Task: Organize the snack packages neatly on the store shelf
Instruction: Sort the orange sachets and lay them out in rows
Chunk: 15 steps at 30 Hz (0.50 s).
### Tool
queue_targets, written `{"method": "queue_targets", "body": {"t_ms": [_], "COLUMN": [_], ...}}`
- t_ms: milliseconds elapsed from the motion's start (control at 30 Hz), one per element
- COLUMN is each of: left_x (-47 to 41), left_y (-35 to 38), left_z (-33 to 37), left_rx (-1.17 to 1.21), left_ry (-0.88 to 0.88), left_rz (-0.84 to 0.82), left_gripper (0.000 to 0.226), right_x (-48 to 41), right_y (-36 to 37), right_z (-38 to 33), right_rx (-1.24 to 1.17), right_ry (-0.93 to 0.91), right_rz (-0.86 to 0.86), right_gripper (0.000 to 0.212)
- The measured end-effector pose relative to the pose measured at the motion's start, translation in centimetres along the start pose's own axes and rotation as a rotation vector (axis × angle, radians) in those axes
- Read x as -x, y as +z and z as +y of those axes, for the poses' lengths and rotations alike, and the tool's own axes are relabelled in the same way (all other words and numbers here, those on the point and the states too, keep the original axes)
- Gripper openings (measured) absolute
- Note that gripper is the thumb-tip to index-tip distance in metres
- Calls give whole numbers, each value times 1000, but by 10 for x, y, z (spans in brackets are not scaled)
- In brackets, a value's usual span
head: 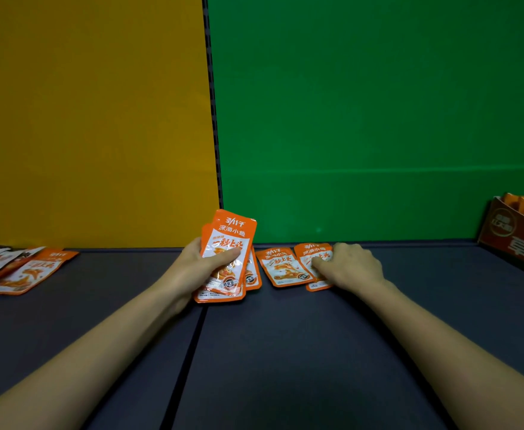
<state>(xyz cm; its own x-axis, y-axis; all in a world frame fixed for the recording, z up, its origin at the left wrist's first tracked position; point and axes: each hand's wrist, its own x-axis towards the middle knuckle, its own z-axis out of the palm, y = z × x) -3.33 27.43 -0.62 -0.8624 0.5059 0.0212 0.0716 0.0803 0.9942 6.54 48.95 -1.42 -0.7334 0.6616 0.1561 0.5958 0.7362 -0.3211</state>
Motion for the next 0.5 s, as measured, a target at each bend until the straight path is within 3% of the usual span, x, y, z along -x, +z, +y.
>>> {"method": "queue_targets", "body": {"t_ms": [367, 433, 500], "left_x": [8, 12, 17], "left_y": [11, 15, 20], "left_z": [2, 3, 4], "left_rx": [38, 52, 76], "left_ry": [-8, -6, 5], "left_rz": [-20, -25, -37], "left_gripper": [25, 29, 31], "right_x": [11, 14, 19], "right_y": [-8, -13, -16], "right_z": [-2, -2, -4], "right_rx": [296, 233, 22], "right_ry": [-129, -190, -262], "right_rz": [164, 263, 251], "right_gripper": [64, 63, 59]}}
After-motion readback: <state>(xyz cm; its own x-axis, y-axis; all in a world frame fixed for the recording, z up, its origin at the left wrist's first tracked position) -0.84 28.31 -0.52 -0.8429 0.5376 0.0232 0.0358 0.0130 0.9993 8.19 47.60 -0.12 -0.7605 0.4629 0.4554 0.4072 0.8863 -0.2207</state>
